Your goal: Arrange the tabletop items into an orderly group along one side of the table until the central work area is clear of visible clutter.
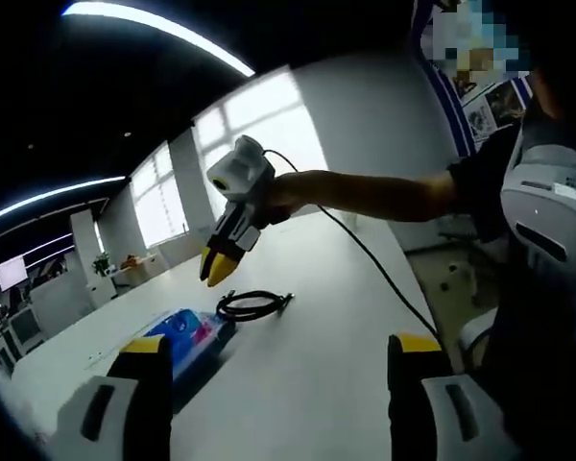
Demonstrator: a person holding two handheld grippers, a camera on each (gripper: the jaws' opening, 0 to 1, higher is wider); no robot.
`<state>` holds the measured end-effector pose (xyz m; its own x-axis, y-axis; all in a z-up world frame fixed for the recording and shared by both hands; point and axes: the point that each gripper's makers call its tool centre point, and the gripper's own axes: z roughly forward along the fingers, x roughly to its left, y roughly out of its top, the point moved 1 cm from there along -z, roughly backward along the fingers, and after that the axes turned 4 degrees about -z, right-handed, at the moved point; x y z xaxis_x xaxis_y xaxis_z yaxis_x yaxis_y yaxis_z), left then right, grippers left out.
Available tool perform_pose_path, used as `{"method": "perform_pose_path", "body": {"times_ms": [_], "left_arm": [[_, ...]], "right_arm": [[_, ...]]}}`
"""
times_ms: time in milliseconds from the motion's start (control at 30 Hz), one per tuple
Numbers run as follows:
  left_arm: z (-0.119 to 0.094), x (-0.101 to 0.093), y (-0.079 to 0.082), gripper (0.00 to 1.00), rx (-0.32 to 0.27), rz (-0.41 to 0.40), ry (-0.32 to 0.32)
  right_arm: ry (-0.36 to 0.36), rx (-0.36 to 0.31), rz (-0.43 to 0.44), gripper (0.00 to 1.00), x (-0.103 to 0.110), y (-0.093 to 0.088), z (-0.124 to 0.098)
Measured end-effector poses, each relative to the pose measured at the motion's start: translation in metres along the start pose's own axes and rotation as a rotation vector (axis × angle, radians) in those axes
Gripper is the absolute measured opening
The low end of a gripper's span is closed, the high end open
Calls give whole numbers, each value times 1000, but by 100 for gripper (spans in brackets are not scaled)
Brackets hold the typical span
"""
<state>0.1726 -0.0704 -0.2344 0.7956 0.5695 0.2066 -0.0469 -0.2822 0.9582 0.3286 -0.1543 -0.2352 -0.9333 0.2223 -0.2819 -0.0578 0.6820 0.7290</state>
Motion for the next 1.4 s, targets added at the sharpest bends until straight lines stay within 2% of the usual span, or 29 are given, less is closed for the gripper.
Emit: {"method": "perform_pose_path", "body": {"times_ms": [233, 567, 833, 1067, 1400], "left_arm": [[12, -6, -5, 92, 12, -18, -31], [26, -13, -8, 92, 27, -48, -74], [30, -18, -12, 92, 32, -70, -90], [31, -19, -15, 92, 36, -88, -94], [28, -21, -15, 93, 30, -111, -92]], "right_arm": [[-13, 29, 33, 12, -7, -21, -5], [-31, 60, 72, 12, -28, -47, -10], [-37, 69, 89, 13, -35, -58, -8], [-43, 74, 99, 13, -42, -68, -1], [-77, 110, 58, 15, -60, -88, 15]]}}
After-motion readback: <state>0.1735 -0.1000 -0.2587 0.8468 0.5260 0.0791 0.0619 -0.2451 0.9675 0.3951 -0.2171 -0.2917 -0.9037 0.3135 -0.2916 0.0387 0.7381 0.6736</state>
